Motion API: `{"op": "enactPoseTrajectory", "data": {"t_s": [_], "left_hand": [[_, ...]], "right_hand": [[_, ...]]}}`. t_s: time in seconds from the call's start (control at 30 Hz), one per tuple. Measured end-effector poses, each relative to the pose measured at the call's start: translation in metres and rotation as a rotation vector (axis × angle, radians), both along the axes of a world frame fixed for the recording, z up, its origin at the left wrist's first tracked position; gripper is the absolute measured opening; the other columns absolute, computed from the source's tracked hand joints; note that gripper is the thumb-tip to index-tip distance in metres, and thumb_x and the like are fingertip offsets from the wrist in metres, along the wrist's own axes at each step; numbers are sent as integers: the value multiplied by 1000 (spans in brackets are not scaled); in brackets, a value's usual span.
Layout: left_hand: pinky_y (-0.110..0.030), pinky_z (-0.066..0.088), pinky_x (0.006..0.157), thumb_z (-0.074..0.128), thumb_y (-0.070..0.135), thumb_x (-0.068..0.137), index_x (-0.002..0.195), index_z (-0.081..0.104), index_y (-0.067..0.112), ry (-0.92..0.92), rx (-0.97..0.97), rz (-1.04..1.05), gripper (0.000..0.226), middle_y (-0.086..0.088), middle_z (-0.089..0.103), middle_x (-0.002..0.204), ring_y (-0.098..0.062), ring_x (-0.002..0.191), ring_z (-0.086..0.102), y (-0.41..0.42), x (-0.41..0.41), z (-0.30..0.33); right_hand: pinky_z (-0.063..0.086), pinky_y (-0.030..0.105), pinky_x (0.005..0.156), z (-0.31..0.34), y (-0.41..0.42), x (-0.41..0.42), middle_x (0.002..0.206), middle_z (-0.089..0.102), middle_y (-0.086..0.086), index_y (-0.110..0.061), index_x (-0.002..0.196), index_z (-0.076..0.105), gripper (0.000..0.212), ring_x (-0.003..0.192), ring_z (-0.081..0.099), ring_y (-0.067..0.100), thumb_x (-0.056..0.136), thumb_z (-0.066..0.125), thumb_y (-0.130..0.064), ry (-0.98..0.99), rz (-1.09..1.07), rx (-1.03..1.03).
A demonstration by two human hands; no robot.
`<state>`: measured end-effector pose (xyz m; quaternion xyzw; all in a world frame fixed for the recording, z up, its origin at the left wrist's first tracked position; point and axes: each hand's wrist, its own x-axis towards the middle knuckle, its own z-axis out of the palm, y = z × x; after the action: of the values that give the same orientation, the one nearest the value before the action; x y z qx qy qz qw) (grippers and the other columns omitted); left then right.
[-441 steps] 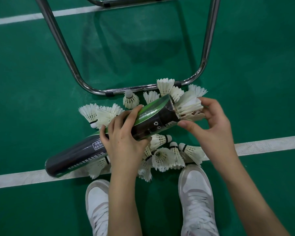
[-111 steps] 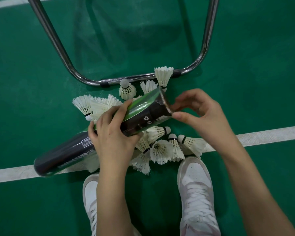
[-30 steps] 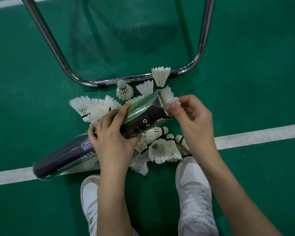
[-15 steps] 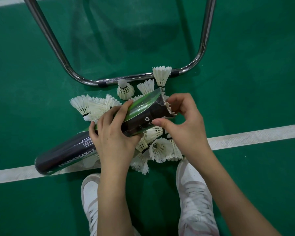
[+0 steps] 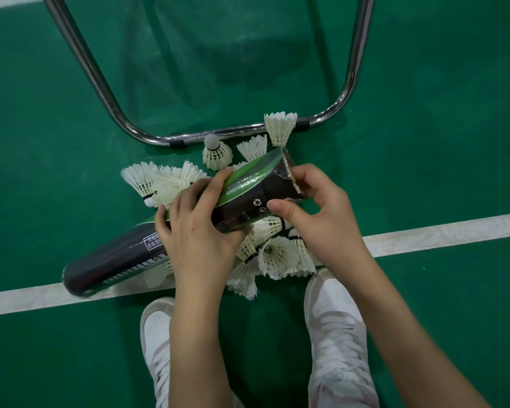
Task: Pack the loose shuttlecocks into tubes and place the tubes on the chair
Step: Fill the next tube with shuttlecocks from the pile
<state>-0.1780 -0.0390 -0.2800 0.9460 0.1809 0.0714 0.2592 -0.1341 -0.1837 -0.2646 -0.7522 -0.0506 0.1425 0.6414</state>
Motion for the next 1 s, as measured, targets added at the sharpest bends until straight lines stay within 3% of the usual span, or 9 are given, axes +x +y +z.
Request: {"op": "enactPoseTrajectory", "data": {"t_s": [0.1, 0.4, 0.53, 0.67, 1.0], "left_hand": [[-53, 20, 107, 83, 26, 58, 130, 49, 37, -6, -1, -8, 81, 1, 54, 122, -15, 114, 39, 0, 0, 1], [-53, 21, 106, 84, 24, 57, 131, 48, 38, 8, 11, -21, 83, 1, 55, 121, -16, 113, 40, 0, -1, 0], [-56, 21, 106, 84, 24, 56, 131, 47, 39, 24, 16, -25, 84, 1, 55, 121, -20, 115, 44, -1, -2, 0], [-57, 22, 105, 85, 27, 56, 130, 49, 37, 35, 29, -29, 83, 1, 56, 122, -21, 116, 45, 0, -3, -2], [-50, 18, 107, 86, 25, 55, 130, 49, 38, 36, 8, 0, 85, 1, 54, 122, -17, 115, 40, 4, -5, -3]], "right_hand": [[48, 18, 80, -2, -3, 2, 87, 65, -9, -27, 92, 58, 23, 84, 58, 6, 79, 71, -13, -11, 6, 1], [45, 14, 79, -2, -7, 9, 83, 63, -18, -29, 89, 51, 30, 82, 57, -5, 82, 67, -5, 32, 132, 16], [45, 19, 80, -1, -11, 14, 86, 61, -17, -29, 91, 46, 27, 84, 57, -8, 84, 65, -11, 62, 238, 1], [48, 25, 80, -2, -13, 18, 92, 61, -10, -21, 95, 47, 23, 89, 60, 0, 81, 63, -14, 139, 302, 45], [44, 20, 97, -12, -43, -2, 106, 65, -9, -25, 100, 57, 33, 107, 60, 7, 81, 67, 0, 48, 69, 76]]}}
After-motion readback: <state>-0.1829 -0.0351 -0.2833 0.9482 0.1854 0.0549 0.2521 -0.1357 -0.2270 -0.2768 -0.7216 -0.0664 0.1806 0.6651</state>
